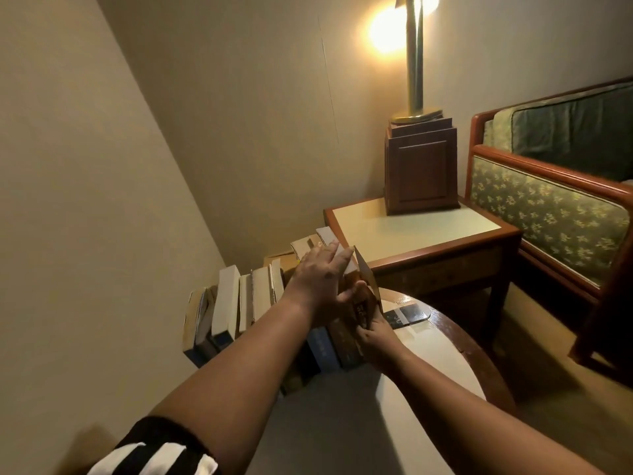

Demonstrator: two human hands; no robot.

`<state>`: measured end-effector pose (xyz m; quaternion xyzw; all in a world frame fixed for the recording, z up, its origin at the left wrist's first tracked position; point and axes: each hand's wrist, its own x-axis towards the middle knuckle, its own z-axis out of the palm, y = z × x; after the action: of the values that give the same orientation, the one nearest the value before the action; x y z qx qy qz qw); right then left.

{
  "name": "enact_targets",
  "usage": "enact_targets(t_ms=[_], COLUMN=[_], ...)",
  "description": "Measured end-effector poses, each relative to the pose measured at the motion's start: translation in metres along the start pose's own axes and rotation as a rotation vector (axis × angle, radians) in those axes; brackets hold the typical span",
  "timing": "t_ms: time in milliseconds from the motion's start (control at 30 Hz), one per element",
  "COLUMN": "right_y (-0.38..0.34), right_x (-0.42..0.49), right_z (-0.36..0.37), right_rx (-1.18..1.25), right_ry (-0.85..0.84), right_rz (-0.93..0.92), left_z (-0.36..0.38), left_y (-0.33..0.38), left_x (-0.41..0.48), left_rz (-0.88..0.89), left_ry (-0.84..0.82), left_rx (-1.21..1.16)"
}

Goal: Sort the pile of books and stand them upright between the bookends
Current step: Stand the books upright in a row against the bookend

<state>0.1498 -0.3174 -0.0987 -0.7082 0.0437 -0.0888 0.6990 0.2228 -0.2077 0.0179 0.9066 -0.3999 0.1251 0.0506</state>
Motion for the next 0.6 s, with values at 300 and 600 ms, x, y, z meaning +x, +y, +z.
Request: enact_targets(t_ms=[300, 600], right_y=[0.039, 0.061], right_x=[0.014, 0.029], right_z=[0.003, 0.003], right_rx=[-0.032, 0.043], right_ry=[0.124, 0.142], right_rz=[0.029, 0.101], left_z=[0.011, 0.007], left_y=[-0.014, -0.016], left_x=[0.005, 0.012], left_rz=[0.091, 0.034], left_ry=[0.091, 0.044], left_rx=[-0.002, -0.039])
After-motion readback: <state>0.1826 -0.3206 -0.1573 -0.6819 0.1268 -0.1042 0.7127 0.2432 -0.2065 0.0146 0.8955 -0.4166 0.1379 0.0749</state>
